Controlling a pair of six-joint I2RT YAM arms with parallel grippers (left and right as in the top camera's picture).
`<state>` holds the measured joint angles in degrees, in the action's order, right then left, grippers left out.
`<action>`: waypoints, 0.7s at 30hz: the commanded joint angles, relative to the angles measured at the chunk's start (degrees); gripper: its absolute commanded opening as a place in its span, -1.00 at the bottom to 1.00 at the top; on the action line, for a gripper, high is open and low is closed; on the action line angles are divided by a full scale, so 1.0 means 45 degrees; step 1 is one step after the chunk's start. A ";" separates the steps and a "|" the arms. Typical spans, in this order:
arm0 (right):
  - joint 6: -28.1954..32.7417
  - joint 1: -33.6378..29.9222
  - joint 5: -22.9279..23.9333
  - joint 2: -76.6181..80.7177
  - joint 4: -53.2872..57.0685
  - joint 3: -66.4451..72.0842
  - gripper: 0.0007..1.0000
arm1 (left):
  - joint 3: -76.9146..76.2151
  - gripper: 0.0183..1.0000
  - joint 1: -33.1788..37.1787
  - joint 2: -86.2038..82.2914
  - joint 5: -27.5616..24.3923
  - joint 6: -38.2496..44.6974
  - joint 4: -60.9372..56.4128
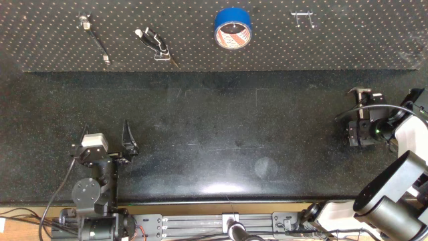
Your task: Place Tools Onto Pegboard
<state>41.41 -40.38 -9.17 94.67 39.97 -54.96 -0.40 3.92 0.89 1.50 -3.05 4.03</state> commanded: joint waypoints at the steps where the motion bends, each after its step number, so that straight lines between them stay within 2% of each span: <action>1: 0.0291 0.0044 -0.0121 0.0107 -0.0058 0.0073 1.00 | 0.0019 1.00 -0.0044 -0.0092 0.0238 0.0024 0.0063; 21: 0.0291 0.0044 -0.0112 0.0350 -0.0277 0.0073 0.99 | 0.0019 0.99 -0.0044 -0.0092 0.0238 0.0024 0.0063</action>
<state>41.52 -40.38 -9.17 95.70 39.16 -54.96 -0.40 3.92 0.89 1.50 -3.05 4.03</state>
